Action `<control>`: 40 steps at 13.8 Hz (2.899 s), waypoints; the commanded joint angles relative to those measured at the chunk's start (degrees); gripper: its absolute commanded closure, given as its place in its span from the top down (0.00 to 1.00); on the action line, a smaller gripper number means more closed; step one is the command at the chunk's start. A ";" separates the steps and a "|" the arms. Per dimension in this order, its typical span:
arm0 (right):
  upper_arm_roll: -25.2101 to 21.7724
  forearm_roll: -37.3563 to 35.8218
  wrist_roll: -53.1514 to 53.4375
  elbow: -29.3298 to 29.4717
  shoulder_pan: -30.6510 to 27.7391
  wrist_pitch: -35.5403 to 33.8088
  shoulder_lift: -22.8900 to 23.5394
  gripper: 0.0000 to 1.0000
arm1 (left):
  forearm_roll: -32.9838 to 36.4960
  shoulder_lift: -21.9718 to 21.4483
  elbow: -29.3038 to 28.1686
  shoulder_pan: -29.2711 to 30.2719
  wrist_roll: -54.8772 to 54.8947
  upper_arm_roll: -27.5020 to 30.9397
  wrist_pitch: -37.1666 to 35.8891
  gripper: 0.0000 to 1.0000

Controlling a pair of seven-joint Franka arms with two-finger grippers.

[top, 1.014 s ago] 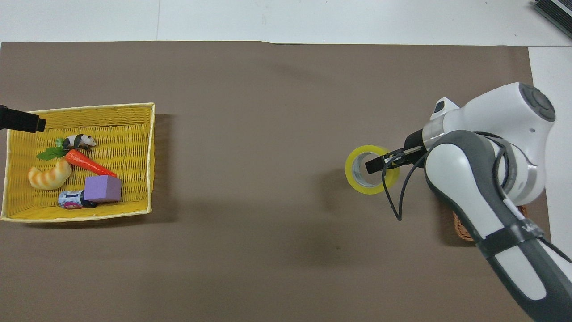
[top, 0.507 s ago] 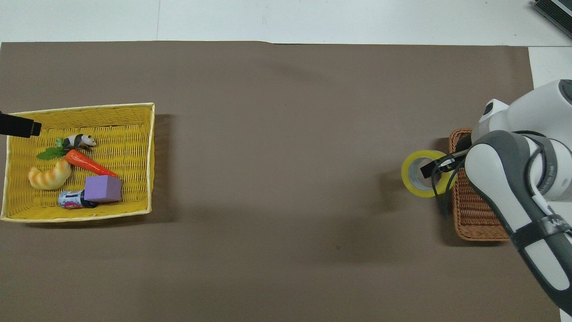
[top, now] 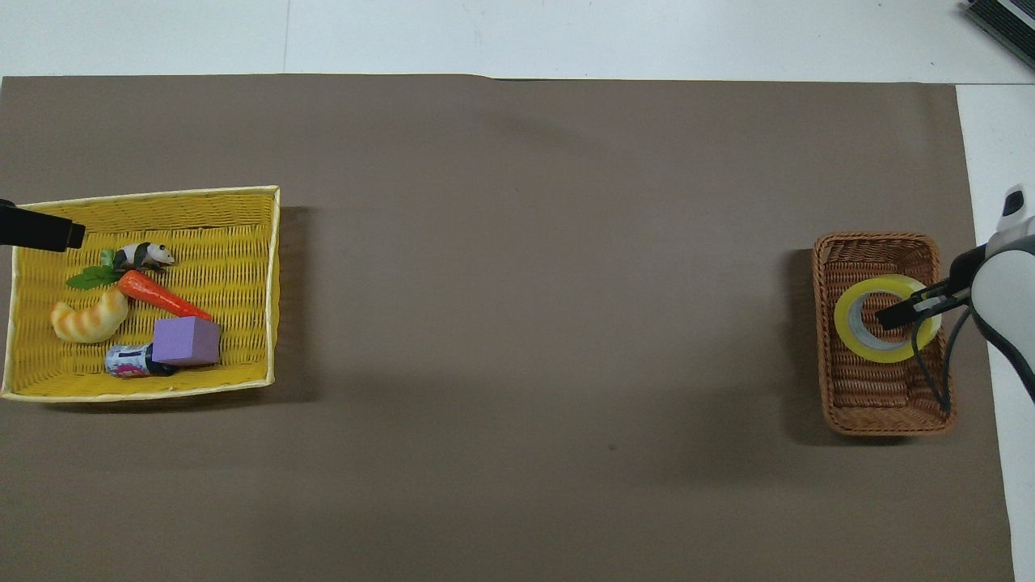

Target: Move tape to another basket

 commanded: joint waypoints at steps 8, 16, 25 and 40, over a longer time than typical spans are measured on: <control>0.58 -6.96 -0.96 -6.04 -0.47 5.21 -0.98 1.00 | 0.76 -1.52 -1.60 0.69 0.44 0.35 -0.63 1.00; 0.76 -8.20 -1.23 -2.62 -0.22 0.56 -0.98 1.00 | 0.76 -1.52 -1.51 0.77 0.44 0.35 -0.63 1.00; 1.28 -8.28 -0.09 -1.31 0.83 4.41 -0.54 1.00 | 0.67 -1.52 -1.51 0.69 0.44 0.35 -0.63 1.00; 2.51 -5.66 40.52 16.44 12.27 -16.48 -8.72 1.00 | 0.76 -1.52 -1.51 0.69 0.44 0.35 -0.63 1.00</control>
